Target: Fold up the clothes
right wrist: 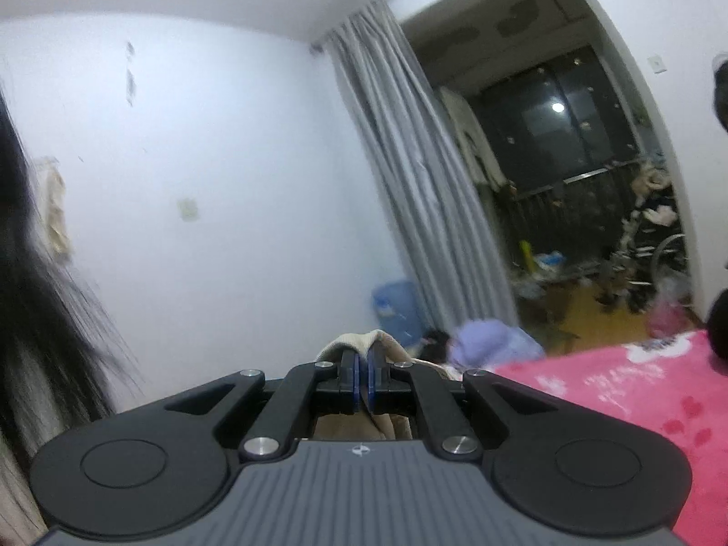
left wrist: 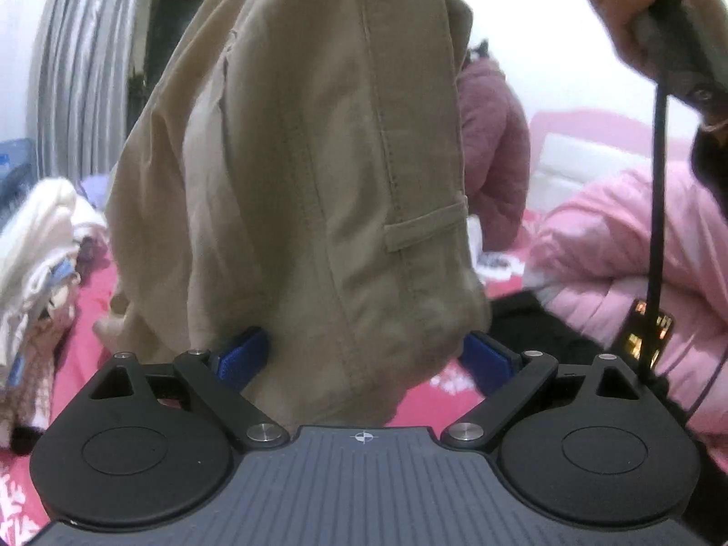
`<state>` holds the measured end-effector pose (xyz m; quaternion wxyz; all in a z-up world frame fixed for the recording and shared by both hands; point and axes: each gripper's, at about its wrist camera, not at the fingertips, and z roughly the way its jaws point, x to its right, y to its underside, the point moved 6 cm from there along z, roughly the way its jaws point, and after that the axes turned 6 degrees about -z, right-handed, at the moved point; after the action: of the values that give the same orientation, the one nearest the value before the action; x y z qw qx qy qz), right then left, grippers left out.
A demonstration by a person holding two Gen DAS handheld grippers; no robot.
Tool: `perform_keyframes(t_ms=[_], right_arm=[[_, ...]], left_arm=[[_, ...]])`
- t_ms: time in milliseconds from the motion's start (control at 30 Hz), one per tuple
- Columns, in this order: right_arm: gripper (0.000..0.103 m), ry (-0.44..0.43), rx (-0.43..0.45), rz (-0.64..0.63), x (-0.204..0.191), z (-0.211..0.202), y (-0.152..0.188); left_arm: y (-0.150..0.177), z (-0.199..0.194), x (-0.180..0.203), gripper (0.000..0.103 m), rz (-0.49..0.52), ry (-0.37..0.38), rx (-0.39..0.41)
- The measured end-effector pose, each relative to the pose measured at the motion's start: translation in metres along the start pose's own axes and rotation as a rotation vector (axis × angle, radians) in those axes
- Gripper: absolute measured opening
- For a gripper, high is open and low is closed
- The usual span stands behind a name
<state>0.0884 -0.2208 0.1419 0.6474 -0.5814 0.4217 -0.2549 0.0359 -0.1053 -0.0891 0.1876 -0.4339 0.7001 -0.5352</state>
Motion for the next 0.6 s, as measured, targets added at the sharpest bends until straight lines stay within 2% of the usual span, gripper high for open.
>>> perform_keyframes(t_ms=[33,67,133,167,233,367,433,533,600], right_arm=[[0.005,-0.017,0.008,0.011,0.000,-0.003,-0.004],[0.005,-0.027,0.007,0.025,0.002,-0.002,-0.006],[0.005,-0.038,-0.011,0.057,0.011,0.006,-0.008],[0.005,-0.038,-0.033,0.074,0.017,0.018,-0.007],[0.005,-0.035,-0.078,0.107,0.032,0.041,-0.003],[0.005,0.013,-0.192,0.169,0.074,0.115,0.026],[0.005,0.045,-0.271,0.201,0.098,0.161,0.051],[0.009,0.140,-0.399,0.212,0.130,0.228,0.103],[0.021,0.212,-0.477,0.208,0.154,0.257,0.135]], left_arm=[[-0.003,0.001,0.000,0.080,-0.002,-0.010,0.012],[-0.005,0.002,0.000,0.076,-0.007,-0.019,0.014],[-0.009,0.006,-0.004,0.055,-0.012,-0.057,0.005],[-0.010,0.009,-0.009,0.053,-0.013,-0.082,-0.010],[-0.007,0.012,-0.029,0.041,-0.030,-0.128,-0.028],[-0.004,0.030,-0.090,0.030,-0.107,-0.257,-0.073],[-0.001,0.039,-0.124,0.030,-0.169,-0.324,-0.095],[0.015,0.051,-0.175,0.031,-0.298,-0.358,-0.133],[0.019,0.051,-0.190,0.039,-0.341,-0.332,-0.113]])
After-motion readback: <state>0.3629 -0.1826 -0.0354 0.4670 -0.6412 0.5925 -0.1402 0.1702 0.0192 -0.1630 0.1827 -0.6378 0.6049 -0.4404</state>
